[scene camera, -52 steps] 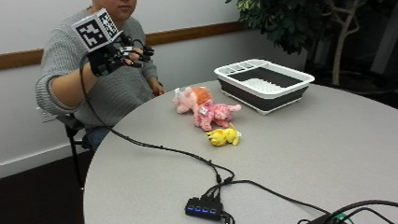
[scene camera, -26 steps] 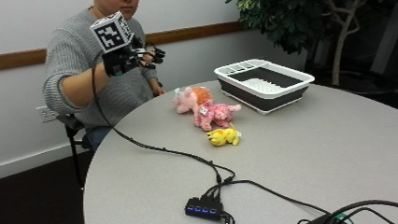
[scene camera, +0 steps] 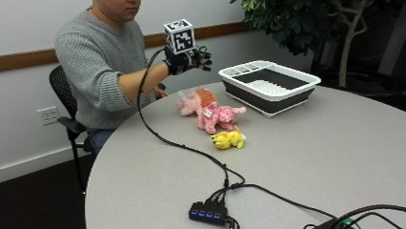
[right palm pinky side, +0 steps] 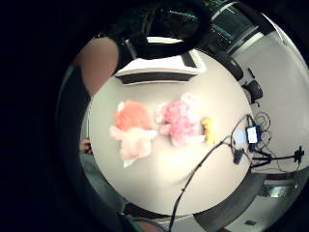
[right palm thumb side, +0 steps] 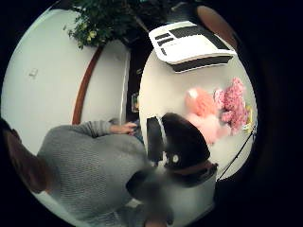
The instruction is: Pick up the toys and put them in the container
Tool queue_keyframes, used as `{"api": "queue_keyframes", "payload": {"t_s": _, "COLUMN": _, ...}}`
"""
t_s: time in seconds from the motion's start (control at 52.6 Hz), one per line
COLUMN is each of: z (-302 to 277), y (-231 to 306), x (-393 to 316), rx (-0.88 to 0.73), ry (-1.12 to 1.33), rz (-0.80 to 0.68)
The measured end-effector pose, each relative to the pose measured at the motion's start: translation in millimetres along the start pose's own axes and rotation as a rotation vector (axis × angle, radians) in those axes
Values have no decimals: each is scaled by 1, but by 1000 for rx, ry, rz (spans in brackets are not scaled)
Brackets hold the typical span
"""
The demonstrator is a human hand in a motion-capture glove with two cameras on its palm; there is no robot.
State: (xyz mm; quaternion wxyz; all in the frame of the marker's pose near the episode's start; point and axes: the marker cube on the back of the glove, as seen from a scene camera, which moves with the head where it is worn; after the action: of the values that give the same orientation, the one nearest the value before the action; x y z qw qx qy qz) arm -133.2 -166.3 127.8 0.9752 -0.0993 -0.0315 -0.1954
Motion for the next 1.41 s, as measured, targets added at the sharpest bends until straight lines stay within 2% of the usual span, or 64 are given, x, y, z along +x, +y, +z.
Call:
{"api": "queue_keyframes", "payload": {"t_s": 0.114, "z": 61, "y": 1, "x": -8, "rx": -152, "ry": 54, "rz": 52}}
{"api": "queue_keyframes", "payload": {"t_s": 0.247, "z": 142, "y": 21, "x": 13, "rx": -323, "ry": 220, "rz": 222}}
{"api": "queue_keyframes", "payload": {"t_s": 0.304, "z": 162, "y": 24, "x": 0, "rx": -284, "ry": 148, "rz": 227}}
{"api": "queue_keyframes", "payload": {"t_s": 0.361, "z": 166, "y": 27, "x": 1, "rx": -238, "ry": 235, "rz": 247}}
{"api": "queue_keyframes", "payload": {"t_s": 0.437, "z": 167, "y": 27, "x": -7, "rx": -223, "ry": 182, "rz": 173}}
{"api": "queue_keyframes", "payload": {"t_s": 0.589, "z": 167, "y": 17, "x": -5, "rx": -118, "ry": 138, "rz": 217}}
{"api": "queue_keyframes", "payload": {"t_s": 0.665, "z": 163, "y": 10, "x": 0, "rx": -65, "ry": 100, "rz": 251}}
{"api": "queue_keyframes", "payload": {"t_s": 0.779, "z": 145, "y": -1, "x": -2, "rx": -15, "ry": 58, "rz": 224}}
{"api": "queue_keyframes", "payload": {"t_s": 0.969, "z": -7, "y": -19, "x": 18, "rx": 219, "ry": 24, "rz": 140}}
{"api": "queue_keyframes", "payload": {"t_s": 1.083, "z": -58, "y": -29, "x": 13, "rx": 279, "ry": 27, "rz": 165}}
{"api": "queue_keyframes", "payload": {"t_s": 1.255, "z": -49, "y": -66, "x": 21, "rx": 229, "ry": 161, "rz": 235}}
{"api": "queue_keyframes", "payload": {"t_s": 1.407, "z": -16, "y": -159, "x": 11, "rx": 226, "ry": 102, "rz": 278}}
